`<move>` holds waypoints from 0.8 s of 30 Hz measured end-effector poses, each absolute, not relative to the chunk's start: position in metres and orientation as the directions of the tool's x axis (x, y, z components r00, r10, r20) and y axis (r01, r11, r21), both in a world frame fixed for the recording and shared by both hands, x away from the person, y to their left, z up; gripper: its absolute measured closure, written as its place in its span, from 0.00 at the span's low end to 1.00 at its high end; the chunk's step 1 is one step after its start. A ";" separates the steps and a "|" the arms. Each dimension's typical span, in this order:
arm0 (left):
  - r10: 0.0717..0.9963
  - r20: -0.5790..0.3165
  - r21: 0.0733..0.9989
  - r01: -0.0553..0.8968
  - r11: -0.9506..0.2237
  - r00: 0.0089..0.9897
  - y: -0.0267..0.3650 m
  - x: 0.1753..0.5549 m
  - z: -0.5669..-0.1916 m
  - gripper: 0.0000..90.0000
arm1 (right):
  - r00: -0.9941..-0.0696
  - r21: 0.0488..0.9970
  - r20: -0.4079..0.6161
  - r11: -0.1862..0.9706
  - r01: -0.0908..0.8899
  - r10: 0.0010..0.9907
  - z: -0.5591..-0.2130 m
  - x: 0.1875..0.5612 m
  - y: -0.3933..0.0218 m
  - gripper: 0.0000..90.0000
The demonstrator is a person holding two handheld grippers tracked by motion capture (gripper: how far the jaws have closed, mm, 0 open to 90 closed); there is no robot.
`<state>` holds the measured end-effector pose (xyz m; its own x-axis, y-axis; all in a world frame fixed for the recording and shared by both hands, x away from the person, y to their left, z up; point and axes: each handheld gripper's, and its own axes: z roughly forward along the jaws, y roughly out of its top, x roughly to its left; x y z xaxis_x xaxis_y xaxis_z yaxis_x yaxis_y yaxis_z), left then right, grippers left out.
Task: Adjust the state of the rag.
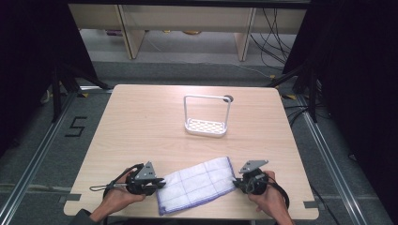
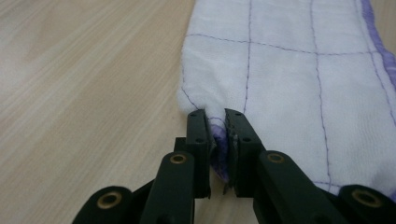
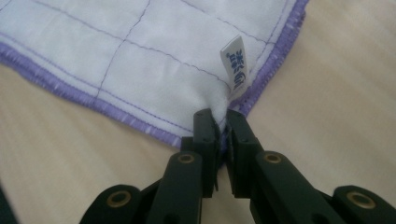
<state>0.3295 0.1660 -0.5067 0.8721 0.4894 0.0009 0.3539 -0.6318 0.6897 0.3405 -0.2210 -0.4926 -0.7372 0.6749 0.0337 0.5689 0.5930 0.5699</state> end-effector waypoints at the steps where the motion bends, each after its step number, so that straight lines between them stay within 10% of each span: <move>1: 0.479 0.004 0.688 0.345 -0.639 0.878 0.167 0.328 -0.506 0.89 | -0.745 0.576 0.018 0.601 0.553 0.667 -0.493 0.347 -0.220 0.94; 24: 0.388 -0.086 0.719 0.327 -0.614 0.918 0.129 0.296 -0.508 0.87 | -0.768 0.569 -0.058 0.653 0.500 0.638 -0.491 0.457 -0.167 0.92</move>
